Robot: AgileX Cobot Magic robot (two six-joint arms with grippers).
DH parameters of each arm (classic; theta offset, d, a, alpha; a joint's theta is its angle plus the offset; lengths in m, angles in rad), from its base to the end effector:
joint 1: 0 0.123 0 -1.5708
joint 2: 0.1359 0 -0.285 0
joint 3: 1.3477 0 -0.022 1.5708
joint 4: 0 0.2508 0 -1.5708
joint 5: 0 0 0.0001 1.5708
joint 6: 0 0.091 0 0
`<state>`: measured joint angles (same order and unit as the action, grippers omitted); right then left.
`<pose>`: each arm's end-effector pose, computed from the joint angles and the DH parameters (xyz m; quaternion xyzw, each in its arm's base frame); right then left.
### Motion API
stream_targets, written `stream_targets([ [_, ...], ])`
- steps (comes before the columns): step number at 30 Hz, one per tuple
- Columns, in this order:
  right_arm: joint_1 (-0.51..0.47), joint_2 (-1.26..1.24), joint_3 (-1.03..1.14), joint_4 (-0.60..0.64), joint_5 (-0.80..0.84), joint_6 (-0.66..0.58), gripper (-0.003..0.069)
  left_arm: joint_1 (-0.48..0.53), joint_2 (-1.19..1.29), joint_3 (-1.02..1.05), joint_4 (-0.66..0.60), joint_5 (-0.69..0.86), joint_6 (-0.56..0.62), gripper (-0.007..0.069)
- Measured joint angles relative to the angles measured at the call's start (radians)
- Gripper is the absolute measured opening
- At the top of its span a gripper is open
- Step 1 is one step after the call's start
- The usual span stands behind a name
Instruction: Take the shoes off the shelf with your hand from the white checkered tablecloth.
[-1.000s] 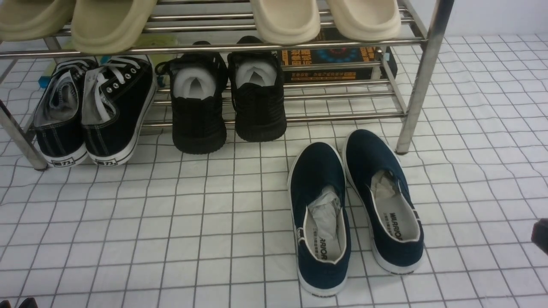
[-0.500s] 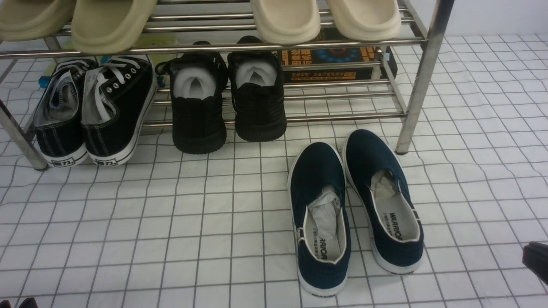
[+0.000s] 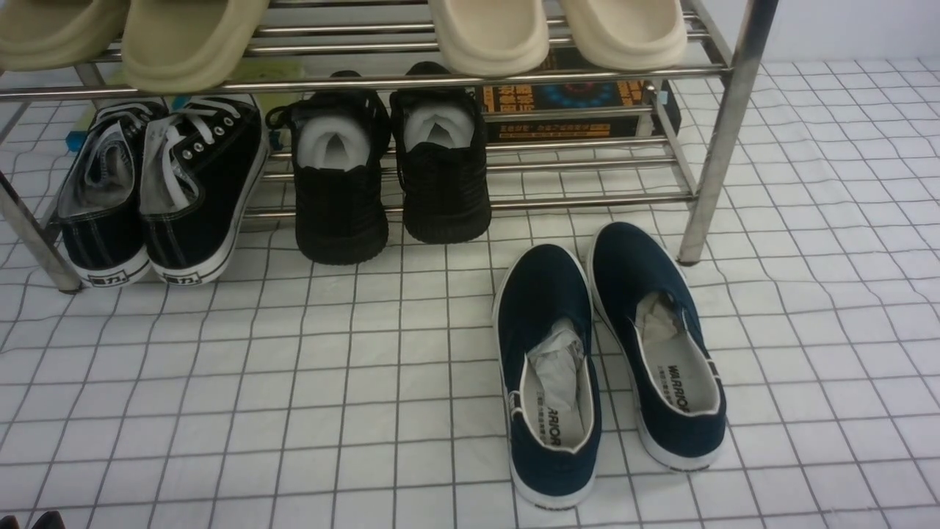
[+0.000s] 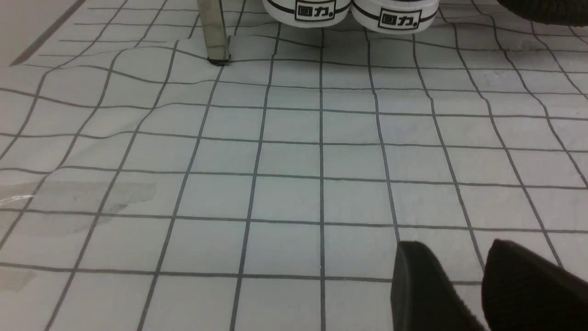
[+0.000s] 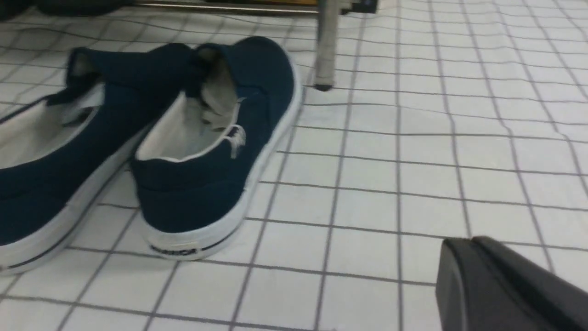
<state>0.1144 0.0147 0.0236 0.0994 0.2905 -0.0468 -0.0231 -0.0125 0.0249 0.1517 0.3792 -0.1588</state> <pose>0.0553 0.0090 0.1783 -0.0347 0.7860 0.0613 0.6143 0.0525 0.0039 0.1718 -0.0144 0.8047 0.0104 0.5934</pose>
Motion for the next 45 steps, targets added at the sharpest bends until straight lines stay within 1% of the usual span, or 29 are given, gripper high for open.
stream_targets([
  [5,-0.144,-0.024,-0.001,0.0,0.056,-0.001,0.0015,0.0,0.0,0.0,0.0,0.0,0.0,0.0239],
  [8,-0.173,-0.025,-0.005,0.0,0.08,-0.001,0.0018,0.0,0.0,0.0,0.0,0.0,0.0,0.0239],
  [13,-0.17,-0.025,-0.008,-0.001,0.095,-0.001,0.0022,0.0,0.0,0.0,0.0,0.0,0.0,0.0239],
  [16,-0.138,-0.025,-0.008,-0.003,0.097,0.001,0.0024,0.0,0.0,0.0,0.0,0.0,0.0,0.0239],
  [18,-0.091,-0.025,-0.008,-0.016,0.097,0.022,0.0028,0.0,0.0,0.0,0.0,0.0,0.0,0.0239],
  [19,-0.085,-0.025,-0.008,-0.02,0.098,0.029,0.0029,0.0,0.0,0.0,0.0,0.0,0.0,0.0239],
  [23,-0.081,-0.025,-0.008,-0.037,0.098,0.056,0.0034,0.0,0.0,0.0,0.0,0.0,0.0,0.0239],
  [45,-0.08,-0.025,-0.009,-0.037,0.098,0.06,0.0063,0.0,0.0,0.0,0.0,0.0,0.0,0.0239],
])
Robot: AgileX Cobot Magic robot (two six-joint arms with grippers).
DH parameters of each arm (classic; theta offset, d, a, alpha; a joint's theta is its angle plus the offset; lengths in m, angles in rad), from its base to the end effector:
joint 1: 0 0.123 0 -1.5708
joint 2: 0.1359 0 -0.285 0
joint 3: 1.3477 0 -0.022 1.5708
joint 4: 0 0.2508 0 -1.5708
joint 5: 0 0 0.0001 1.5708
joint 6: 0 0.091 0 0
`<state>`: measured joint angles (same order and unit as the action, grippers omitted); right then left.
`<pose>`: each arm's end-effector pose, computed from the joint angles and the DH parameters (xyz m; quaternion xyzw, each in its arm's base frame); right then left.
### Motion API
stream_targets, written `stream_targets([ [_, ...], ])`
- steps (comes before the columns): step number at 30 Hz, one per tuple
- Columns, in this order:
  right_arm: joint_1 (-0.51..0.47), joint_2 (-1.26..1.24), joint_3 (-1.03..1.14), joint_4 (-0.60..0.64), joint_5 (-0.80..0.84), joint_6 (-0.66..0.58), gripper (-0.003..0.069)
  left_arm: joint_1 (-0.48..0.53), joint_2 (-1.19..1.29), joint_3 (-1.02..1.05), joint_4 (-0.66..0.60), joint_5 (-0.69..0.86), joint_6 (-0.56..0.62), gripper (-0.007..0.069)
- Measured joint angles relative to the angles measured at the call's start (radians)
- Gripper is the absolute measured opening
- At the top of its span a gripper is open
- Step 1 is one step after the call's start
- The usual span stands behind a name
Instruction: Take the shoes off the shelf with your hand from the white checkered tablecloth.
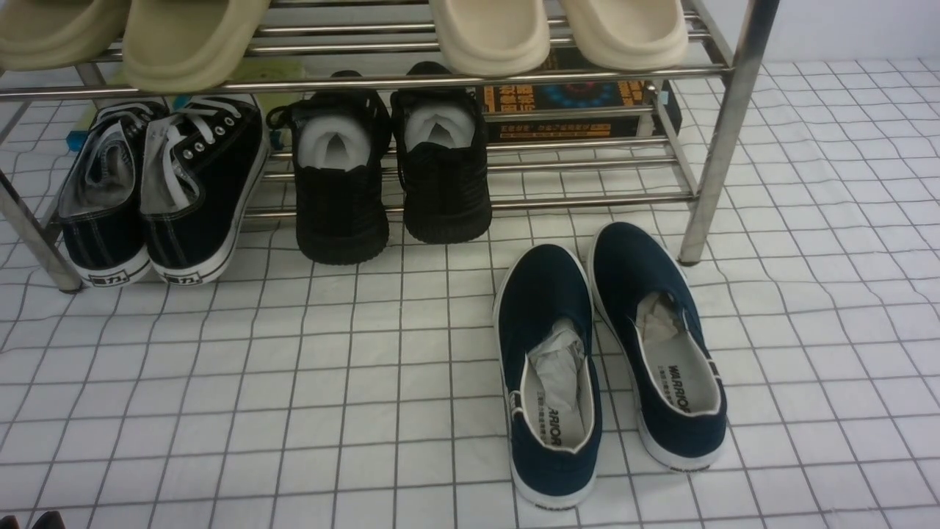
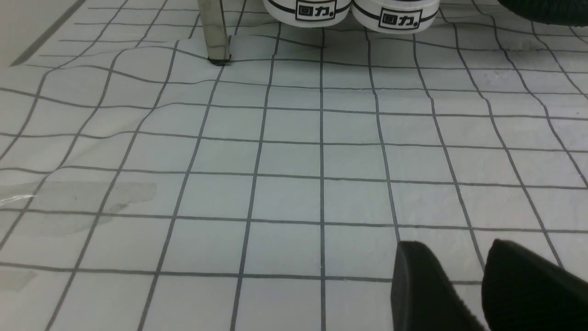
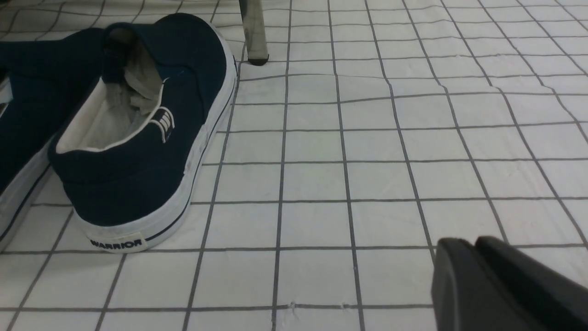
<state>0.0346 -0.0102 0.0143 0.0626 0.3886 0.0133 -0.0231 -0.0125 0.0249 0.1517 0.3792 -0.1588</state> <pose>0.0520 0.0040 0.1741 0.0078 0.8062 0.0408 0.5902 0.0525 0.0039 0.1718 -0.0144 0.8047 0.0104 0.5934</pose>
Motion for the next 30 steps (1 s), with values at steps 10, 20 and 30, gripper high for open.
stream_targets([
  [10,0.0,0.0,0.0,0.0,0.0,0.0,0.008,0.0,0.0,0.0,0.0,0.0,0.0,0.0239],
  [20,0.0,0.0,0.0,0.0,0.0,0.001,0.0094,0.0,0.0,0.0,0.0,0.0,0.0,0.0239],
  [30,0.0,0.0,0.0,0.0,0.0,0.001,0.0099,0.0,0.0,0.0,0.0,0.0,0.0,0.0239],
])
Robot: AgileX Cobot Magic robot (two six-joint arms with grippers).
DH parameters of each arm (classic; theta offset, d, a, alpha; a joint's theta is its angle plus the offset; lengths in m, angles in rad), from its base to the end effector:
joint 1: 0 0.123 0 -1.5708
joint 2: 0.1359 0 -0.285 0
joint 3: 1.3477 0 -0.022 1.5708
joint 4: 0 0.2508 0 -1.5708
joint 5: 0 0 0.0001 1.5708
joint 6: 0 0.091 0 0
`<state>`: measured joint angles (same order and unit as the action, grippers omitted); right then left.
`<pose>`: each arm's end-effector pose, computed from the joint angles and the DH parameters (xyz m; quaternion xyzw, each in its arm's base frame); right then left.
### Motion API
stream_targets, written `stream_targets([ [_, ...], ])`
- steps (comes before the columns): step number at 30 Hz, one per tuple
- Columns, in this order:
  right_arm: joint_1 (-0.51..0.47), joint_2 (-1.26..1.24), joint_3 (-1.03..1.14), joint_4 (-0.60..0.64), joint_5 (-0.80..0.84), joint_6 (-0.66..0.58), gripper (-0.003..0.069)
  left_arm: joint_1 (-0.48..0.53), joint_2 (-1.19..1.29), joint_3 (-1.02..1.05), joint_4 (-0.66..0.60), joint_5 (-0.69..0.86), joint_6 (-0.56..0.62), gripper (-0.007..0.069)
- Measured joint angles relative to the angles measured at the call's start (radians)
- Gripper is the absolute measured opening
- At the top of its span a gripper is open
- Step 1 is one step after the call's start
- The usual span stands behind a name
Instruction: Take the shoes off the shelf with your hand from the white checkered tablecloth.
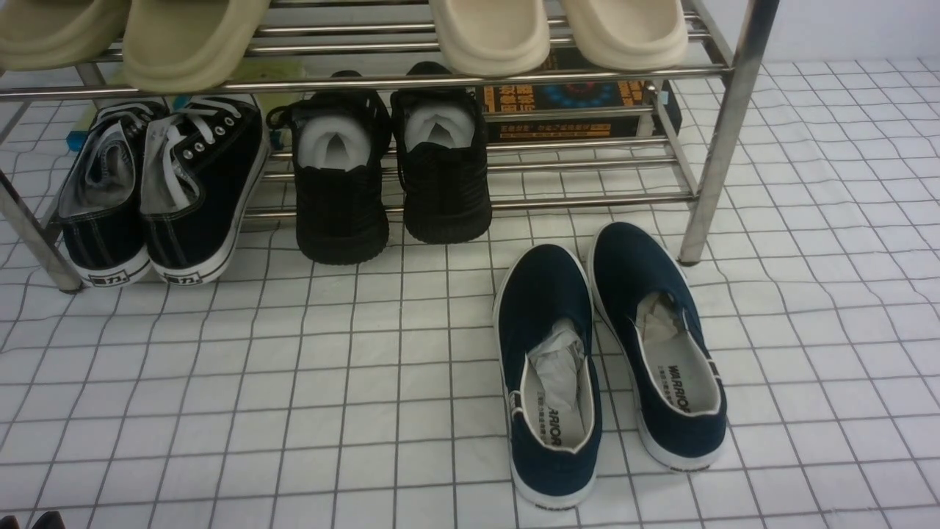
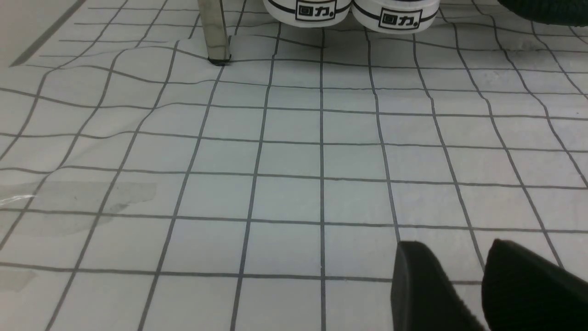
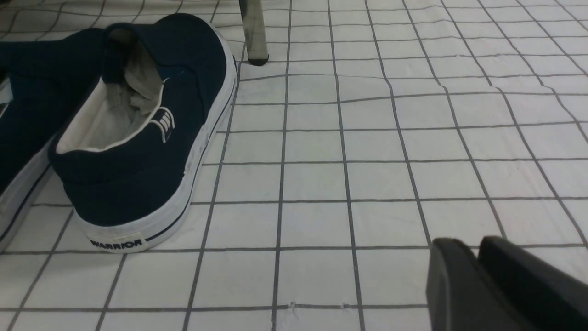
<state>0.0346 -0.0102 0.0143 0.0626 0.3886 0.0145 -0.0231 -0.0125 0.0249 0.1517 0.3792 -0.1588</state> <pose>0.0520 0.0040 0.1741 0.0082 0.8062 0.0412 0.5902 0.0525 0.0039 0.1718 -0.0144 0.8047 0.0104 0.5934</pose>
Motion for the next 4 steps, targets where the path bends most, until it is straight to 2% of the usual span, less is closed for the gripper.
stream_targets([
  [4,0.0,0.0,0.0,0.0,0.0,0.0,0.0104,0.0,0.0,0.0,0.0,0.0,0.0,0.0239],
])
